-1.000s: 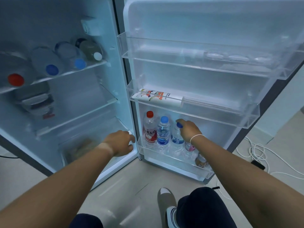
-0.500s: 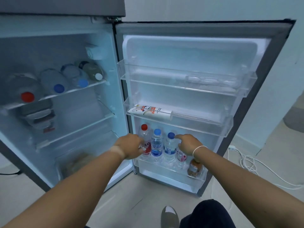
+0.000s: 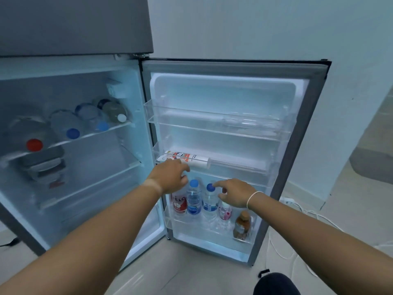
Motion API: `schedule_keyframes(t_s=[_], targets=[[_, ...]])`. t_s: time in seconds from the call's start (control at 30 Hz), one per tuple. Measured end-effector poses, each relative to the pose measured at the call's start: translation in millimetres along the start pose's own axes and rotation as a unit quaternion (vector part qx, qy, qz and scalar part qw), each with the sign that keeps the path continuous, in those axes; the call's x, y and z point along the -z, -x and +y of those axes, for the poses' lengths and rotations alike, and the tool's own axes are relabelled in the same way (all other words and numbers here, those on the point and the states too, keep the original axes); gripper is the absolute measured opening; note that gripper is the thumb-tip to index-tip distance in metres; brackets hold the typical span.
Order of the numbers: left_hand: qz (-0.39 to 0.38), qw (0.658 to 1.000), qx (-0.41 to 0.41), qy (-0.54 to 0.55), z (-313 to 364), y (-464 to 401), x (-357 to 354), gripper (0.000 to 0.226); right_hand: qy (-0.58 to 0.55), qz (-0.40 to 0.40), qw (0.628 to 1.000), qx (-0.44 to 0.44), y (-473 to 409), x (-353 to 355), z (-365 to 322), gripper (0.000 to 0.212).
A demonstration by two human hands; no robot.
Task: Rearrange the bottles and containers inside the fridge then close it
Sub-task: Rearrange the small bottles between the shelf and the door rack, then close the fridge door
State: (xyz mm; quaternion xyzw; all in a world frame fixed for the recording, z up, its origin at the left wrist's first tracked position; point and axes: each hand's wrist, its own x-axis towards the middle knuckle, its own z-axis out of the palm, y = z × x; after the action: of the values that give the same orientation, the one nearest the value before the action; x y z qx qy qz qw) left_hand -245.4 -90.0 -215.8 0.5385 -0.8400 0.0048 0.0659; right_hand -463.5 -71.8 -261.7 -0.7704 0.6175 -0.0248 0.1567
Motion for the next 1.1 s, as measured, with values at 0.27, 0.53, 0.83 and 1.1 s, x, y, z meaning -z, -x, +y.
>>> schedule_keyframes(t_s=[0.27,0.53,0.83,1.1], targets=[[0.038,0.999,0.003,0.015,6.4,-10.2,2.8,0.039,-0.015,-0.011,1.000,0.025,-1.2,2.1,5.0,0.044],[0.046,0.998,0.026,0.018,18.7,-9.5,5.8,0.039,-0.070,0.013,0.996,0.059,11.5,5.7,11.1,0.042],[0.062,0.998,0.029,0.019,63.2,-1.8,20.6,0.038,-0.116,0.043,0.992,0.041,49.6,15.4,46.3,0.042],[0.168,0.985,0.012,0.032,129.7,-7.4,64.3,0.036,-0.156,0.099,0.983,0.002,85.9,25.9,93.7,0.036]])
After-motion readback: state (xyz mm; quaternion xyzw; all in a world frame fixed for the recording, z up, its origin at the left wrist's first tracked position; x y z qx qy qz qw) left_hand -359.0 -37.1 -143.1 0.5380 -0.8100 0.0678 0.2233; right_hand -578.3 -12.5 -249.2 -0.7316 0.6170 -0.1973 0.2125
